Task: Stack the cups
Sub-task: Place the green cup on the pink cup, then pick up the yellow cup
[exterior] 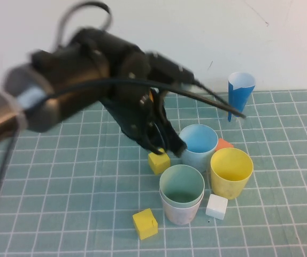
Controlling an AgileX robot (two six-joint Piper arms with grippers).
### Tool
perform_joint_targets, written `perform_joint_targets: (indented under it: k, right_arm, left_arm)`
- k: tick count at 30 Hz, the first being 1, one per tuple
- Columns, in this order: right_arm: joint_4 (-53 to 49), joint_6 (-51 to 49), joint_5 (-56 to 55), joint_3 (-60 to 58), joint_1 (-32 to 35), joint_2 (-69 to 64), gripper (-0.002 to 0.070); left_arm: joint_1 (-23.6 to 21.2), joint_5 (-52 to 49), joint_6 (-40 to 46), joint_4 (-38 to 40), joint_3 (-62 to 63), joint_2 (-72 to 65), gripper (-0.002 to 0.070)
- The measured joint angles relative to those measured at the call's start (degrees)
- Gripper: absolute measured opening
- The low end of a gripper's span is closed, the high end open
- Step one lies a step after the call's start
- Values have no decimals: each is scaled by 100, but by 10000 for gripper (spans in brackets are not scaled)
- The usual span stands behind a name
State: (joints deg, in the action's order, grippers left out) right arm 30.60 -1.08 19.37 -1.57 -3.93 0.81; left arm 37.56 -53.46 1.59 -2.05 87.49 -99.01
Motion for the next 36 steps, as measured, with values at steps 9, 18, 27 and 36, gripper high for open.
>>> perform_joint_targets:
  k: [9, 18, 27, 36]
  right_arm:
    - [251, 1085, 699, 998, 0, -413, -2]
    - [251, 3297, 2082, 3294, 0, -2813, -3]
    - [-99, 4093, 4086, 5487, 0, -5335, -3]
    - [-825, 3752, 4639, 6964, -960, -7167, -3]
  left_arm:
    - [-11, 579, -13, -422, -604, 1709, 3]
    - [-22, 1413, -628, -660, -2943, 3379, 1]
    - [-22, 1438, -1864, -1443, -4468, 5554, 1]
    - [-22, 1438, -1999, -1492, -5267, 7480, 1]
